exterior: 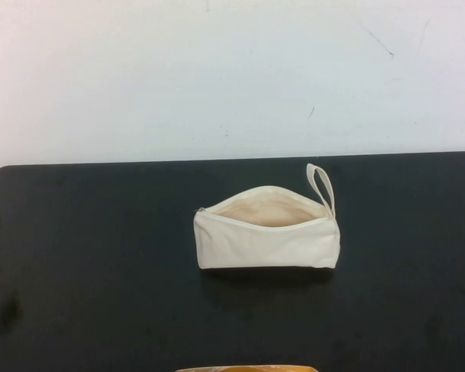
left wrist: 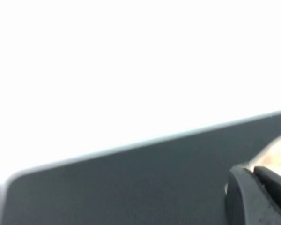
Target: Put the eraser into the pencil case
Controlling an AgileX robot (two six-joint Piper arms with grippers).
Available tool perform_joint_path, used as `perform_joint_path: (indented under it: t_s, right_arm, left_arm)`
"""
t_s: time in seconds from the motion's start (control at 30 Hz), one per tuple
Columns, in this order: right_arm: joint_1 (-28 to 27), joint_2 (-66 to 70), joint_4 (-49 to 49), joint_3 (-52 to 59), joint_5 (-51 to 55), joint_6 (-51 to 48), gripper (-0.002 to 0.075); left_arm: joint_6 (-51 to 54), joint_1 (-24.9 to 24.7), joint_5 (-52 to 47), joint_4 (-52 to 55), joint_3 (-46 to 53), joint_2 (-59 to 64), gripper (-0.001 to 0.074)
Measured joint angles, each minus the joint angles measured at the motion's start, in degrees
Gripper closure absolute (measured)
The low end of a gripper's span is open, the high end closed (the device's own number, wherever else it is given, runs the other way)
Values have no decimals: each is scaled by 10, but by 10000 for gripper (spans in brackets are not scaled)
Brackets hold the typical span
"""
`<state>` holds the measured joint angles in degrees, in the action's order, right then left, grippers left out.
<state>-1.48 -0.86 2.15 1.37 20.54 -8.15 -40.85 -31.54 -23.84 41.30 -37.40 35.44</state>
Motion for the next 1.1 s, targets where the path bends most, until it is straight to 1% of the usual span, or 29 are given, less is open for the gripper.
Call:
perform_joint_path:
  t_s: [0.13,0.27,0.73,0.83,0.93,1.0,1.1]
  right_arm:
    - [0,0,0,0,0,0,727]
    - [0,0,0,0,0,0,727]
    - [0,0,0,0,0,0,727]
    - [0,0,0,0,0,0,727]
    - [0,0,0,0,0,0,727]
    - [0,0,0,0,0,0,727]
    - [0,0,0,0,0,0,727]
  left_arm:
    - [-53,0,16,4,87,-55,735]
    - [-72,0,20,5,125,-92,735]
    - [-73,0,20,6,139,-98,735]
    - [-66,1,19,8,141,-119,735]
    - [-62,33,28,3,149,-161,735]
    - [-64,74,32,-9,153,-194,735]
    - [-72,148,38,-34,164,-235,735]
